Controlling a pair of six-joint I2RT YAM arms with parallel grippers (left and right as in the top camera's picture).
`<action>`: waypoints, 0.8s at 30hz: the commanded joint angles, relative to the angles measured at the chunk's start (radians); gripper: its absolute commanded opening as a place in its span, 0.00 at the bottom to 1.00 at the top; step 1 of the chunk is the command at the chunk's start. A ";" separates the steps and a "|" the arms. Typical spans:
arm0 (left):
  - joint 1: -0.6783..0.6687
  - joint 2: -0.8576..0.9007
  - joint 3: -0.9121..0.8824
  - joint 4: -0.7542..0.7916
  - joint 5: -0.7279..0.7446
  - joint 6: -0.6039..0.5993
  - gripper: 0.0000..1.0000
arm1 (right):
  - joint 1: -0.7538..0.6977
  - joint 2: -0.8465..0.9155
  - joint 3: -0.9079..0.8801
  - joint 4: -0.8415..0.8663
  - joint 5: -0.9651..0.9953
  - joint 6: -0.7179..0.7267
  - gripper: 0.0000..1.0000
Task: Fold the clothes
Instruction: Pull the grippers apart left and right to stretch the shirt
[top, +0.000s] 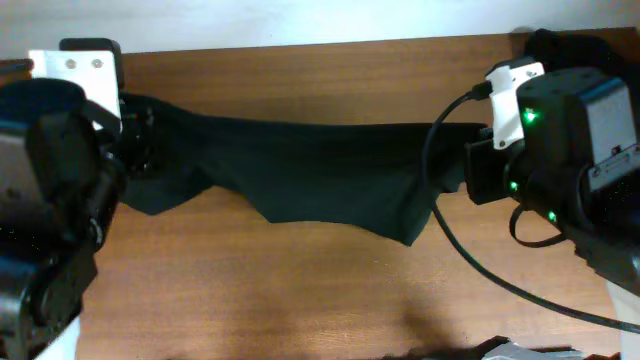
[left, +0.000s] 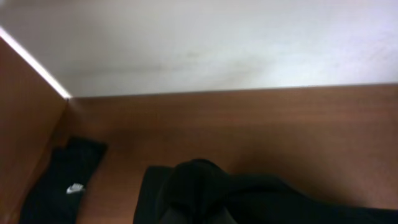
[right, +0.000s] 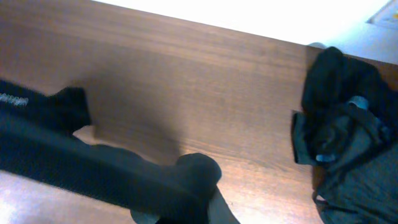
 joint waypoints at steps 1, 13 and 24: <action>0.006 0.049 0.068 -0.029 -0.029 -0.010 0.01 | -0.053 -0.014 0.031 -0.001 0.053 0.002 0.04; 0.006 0.215 0.214 -0.220 0.037 -0.011 0.01 | -0.311 -0.001 0.031 0.001 -0.041 0.000 0.04; 0.006 0.081 0.253 -0.150 0.037 -0.011 0.01 | -0.342 0.007 0.031 0.001 -0.086 -0.026 0.04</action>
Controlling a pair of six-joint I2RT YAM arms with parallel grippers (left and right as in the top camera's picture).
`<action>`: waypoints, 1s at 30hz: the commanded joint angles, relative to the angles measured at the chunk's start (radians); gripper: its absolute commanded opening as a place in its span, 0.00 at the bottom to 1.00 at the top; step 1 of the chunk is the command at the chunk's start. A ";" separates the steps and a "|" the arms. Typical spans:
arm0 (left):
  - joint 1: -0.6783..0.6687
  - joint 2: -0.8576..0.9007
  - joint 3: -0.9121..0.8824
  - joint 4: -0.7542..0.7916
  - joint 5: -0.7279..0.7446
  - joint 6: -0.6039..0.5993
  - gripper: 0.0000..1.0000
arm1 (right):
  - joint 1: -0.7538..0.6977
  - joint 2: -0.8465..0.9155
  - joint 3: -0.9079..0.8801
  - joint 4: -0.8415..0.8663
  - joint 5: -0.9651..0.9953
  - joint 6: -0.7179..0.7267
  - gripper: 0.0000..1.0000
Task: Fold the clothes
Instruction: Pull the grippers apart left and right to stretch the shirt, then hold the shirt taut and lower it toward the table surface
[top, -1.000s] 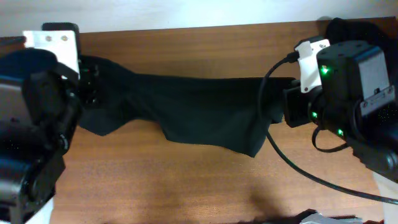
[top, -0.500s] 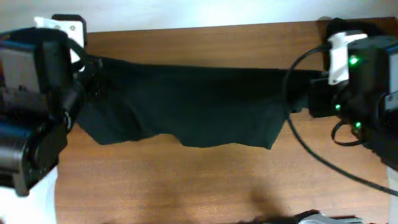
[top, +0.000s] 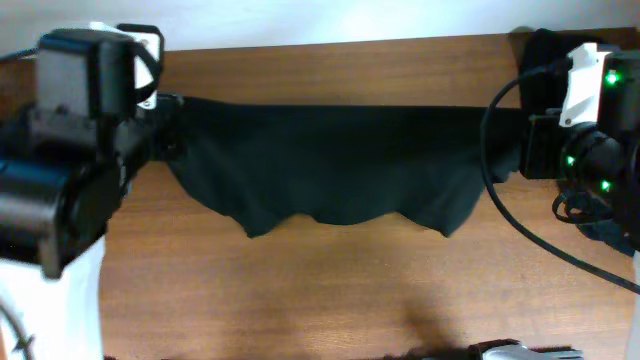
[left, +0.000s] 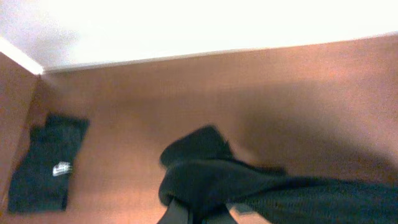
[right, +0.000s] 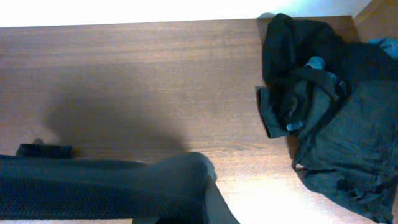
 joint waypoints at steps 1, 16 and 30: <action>0.009 -0.118 0.048 0.041 -0.031 -0.010 0.01 | -0.017 -0.002 0.025 0.004 0.016 -0.006 0.04; 0.009 -0.155 0.048 -0.121 -0.028 -0.161 0.01 | -0.015 -0.018 0.043 -0.063 -0.069 -0.006 0.04; 0.009 -0.190 0.048 -0.166 0.108 -0.182 0.01 | -0.015 -0.063 0.128 -0.101 -0.144 0.008 0.04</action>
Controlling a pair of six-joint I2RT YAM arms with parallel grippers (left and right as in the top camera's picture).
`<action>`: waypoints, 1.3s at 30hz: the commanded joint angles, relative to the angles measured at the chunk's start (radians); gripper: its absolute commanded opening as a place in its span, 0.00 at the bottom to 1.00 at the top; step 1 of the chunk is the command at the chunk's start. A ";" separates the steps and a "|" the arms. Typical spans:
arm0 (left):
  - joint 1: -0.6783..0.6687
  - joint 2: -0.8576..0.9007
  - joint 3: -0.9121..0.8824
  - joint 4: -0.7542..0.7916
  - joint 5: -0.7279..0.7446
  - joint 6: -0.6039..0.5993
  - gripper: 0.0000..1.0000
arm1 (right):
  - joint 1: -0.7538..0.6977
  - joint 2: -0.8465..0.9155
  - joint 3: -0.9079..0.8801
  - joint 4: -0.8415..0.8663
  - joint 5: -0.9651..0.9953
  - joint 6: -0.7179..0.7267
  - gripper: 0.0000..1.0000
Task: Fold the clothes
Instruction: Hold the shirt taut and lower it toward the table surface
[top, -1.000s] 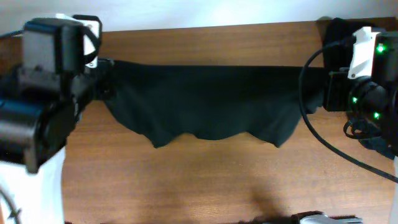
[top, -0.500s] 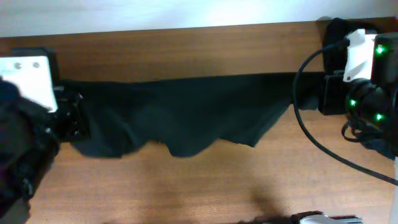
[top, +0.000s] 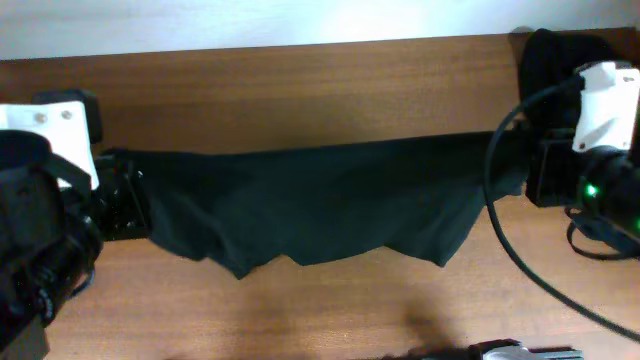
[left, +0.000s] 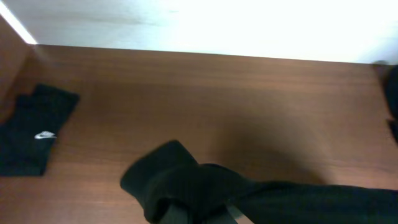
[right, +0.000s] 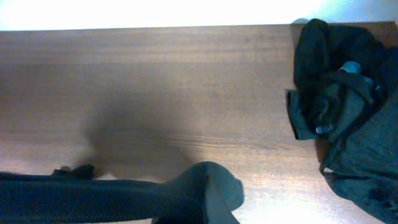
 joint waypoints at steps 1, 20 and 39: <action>0.009 -0.019 0.011 0.002 0.075 -0.021 0.01 | -0.015 -0.031 0.021 -0.006 -0.002 0.031 0.04; 0.009 -0.066 0.007 0.002 0.024 -0.020 0.01 | -0.015 -0.060 0.020 -0.006 -0.066 0.060 0.04; 0.009 0.146 -0.137 0.161 -0.193 -0.006 0.01 | -0.015 0.100 -0.111 0.045 0.109 0.048 0.04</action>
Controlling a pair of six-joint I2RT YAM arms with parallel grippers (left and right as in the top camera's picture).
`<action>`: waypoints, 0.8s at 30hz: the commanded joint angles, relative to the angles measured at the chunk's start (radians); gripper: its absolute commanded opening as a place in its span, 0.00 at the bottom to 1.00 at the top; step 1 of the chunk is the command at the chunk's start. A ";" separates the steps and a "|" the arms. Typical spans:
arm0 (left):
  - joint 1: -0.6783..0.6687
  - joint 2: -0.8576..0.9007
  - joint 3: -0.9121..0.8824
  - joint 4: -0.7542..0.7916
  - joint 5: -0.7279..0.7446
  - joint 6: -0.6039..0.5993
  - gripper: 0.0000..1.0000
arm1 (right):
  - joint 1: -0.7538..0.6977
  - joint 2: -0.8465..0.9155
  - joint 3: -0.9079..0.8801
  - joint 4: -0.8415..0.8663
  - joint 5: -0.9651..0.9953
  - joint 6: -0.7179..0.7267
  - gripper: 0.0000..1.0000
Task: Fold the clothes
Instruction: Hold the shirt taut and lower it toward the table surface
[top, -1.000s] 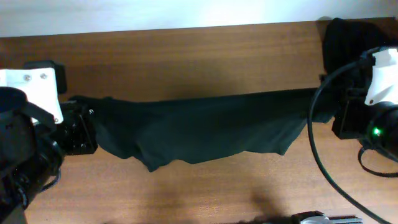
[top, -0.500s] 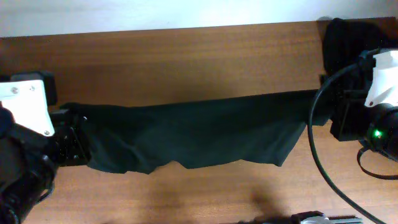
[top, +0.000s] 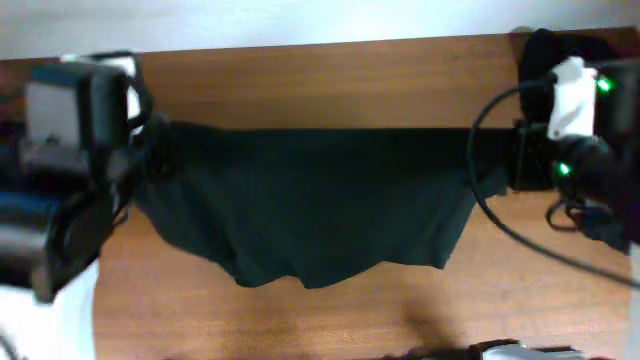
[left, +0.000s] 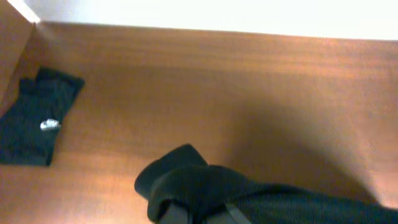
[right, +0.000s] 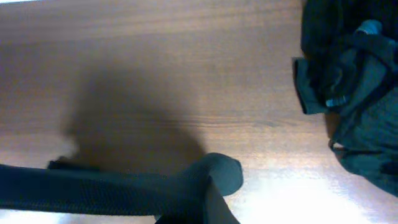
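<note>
A dark garment (top: 320, 200) hangs stretched between both arms above the wooden table (top: 330, 80), its top edge taut and its lower edge sagging toward the front. My left gripper (top: 155, 150) is shut on its left end, seen bunched over the fingers in the left wrist view (left: 193, 190). My right gripper (top: 500, 155) is shut on the right end, a fold of cloth (right: 211, 180) wrapped over its fingers.
A heap of dark clothes (right: 351, 81) lies at the table's far right corner (top: 560, 45). A folded dark piece with a white logo (left: 34, 121) lies at the far left by the side wall. White wall runs behind the table.
Both grippers, still holding the garment, have moved back toward the far edge. The cloth now hangs wider and its lower edge reaches further toward the front.
The garment was held at both ends, loose and sagging to the right. Then it was pulled taut near the far edge. After that it sat lower and nearer the front. Now it is stretched again toward the back.
</note>
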 joint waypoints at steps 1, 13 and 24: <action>0.008 0.028 0.003 0.062 -0.129 0.005 0.01 | -0.011 0.042 -0.005 0.046 0.093 0.000 0.04; 0.081 0.047 0.026 0.160 -0.123 0.040 0.01 | -0.012 0.078 0.008 0.139 0.093 0.000 0.04; 0.081 0.021 0.315 0.116 -0.063 0.078 0.00 | -0.012 0.078 0.261 0.042 0.091 0.000 0.04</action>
